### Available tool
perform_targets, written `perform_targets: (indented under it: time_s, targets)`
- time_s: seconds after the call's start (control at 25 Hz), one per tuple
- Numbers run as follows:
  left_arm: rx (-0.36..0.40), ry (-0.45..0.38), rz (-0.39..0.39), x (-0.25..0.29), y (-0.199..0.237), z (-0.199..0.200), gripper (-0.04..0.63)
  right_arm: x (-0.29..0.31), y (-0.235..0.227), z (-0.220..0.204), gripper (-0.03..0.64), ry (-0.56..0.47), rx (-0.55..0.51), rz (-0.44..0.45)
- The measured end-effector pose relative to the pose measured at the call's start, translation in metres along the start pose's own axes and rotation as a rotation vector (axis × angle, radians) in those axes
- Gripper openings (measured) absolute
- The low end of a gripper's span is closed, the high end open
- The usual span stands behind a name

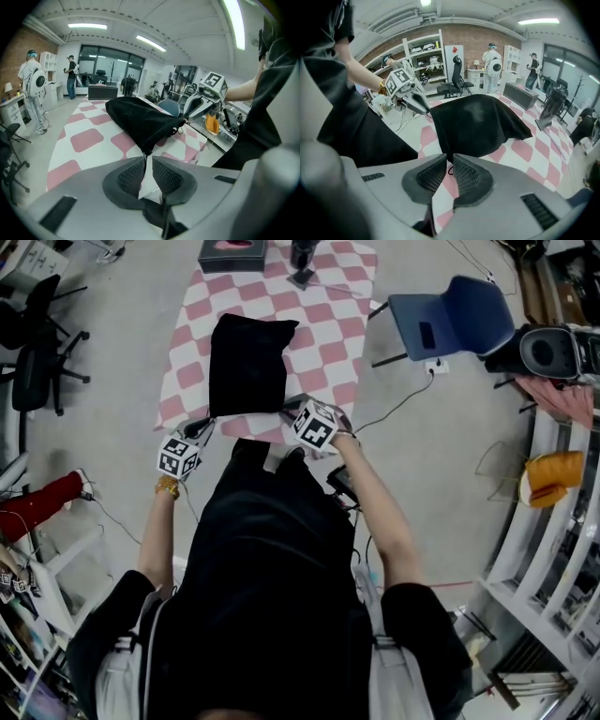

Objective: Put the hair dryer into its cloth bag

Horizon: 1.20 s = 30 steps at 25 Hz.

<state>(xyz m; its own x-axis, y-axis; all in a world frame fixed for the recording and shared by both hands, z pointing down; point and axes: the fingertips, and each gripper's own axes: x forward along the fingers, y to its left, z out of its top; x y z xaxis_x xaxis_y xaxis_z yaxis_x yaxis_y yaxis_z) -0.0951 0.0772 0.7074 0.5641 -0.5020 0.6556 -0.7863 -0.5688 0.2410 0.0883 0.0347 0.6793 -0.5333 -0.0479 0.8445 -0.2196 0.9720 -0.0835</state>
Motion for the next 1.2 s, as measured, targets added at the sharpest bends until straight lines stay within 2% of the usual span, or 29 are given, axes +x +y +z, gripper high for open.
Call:
perform_targets:
  time_s: [0.12, 0.24, 0.32, 0.4, 0.56, 0.8, 0.92, 1.04, 1.2]
  targets:
    - [0.014, -0.013, 0.001, -0.021, 0.006, 0.001, 0.042, -0.012, -0.007, 0.009, 0.029, -0.048, 0.018, 0.004]
    - [0.039, -0.086, 0.033, -0.04, 0.02, 0.034, 0.041, -0.032, -0.024, 0.036, 0.029, -0.15, 0.027, -0.019]
    - [0.057, -0.172, 0.046, -0.048, 0.027, 0.075, 0.041, -0.05, -0.041, 0.065, 0.029, -0.258, 0.057, -0.041]
    - [0.11, -0.257, 0.054, -0.054, 0.028, 0.122, 0.041, -0.07, -0.061, 0.096, 0.029, -0.368, 0.081, -0.091]
    - [0.237, -0.416, 0.066, -0.059, 0.022, 0.222, 0.041, -0.105, -0.105, 0.147, 0.028, -0.527, 0.105, -0.252]
    - [0.348, -0.605, 0.079, -0.061, 0.009, 0.338, 0.041, -0.148, -0.14, 0.211, 0.028, -0.727, 0.145, -0.462]
    - [0.352, -0.713, 0.121, -0.067, 0.005, 0.375, 0.041, -0.166, -0.147, 0.234, 0.028, -0.804, 0.146, -0.541]
    - [0.318, -0.805, 0.173, -0.072, 0.007, 0.396, 0.041, -0.18, -0.157, 0.244, 0.028, -0.877, 0.184, -0.623]
    - [0.291, -0.847, 0.219, -0.067, 0.012, 0.398, 0.041, -0.187, -0.16, 0.246, 0.028, -0.933, 0.224, -0.741]
